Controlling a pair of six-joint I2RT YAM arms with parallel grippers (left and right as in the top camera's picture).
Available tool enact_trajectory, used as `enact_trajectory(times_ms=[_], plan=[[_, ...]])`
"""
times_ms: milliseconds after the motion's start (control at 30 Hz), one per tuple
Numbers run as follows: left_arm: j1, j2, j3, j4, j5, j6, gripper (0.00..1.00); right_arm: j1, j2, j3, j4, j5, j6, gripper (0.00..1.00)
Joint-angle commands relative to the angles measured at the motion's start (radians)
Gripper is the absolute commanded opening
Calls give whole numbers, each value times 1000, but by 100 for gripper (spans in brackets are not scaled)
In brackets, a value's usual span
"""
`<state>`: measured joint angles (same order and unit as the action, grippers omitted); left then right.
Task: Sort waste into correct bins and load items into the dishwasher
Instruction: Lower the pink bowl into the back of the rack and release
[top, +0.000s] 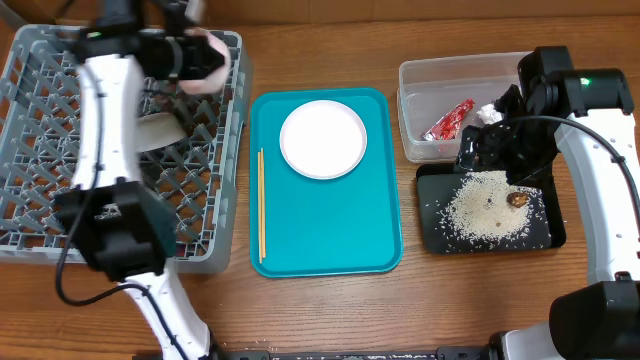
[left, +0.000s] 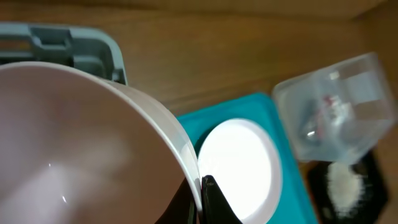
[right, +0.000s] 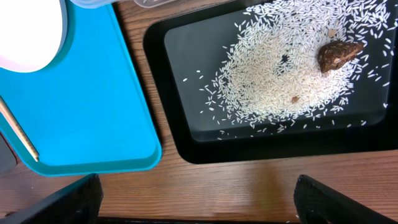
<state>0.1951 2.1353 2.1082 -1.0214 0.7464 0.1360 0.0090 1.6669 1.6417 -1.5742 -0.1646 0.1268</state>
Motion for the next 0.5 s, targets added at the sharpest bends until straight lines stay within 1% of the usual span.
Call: enact_trajectory(times_ms=[0,167,267,300,367,467], plan=[[90,-25,6,12,351,76,4,2,-35,3,0,7,-3,100],[166,21,6,31,534,79,4,2,-35,3,0,7,-3,100],[191,74,6,81,731,80,4,2,-35,3,0,7,-3,100],[195,89,6,96,769,79,4,2,-35,3,0,7,-3,100],[200,124,6,128,820,53,4,2,-35,3,-1,7,-3,100],[202,180,6,141,826,13,4,2,-35,3,-2,7,-3,100]])
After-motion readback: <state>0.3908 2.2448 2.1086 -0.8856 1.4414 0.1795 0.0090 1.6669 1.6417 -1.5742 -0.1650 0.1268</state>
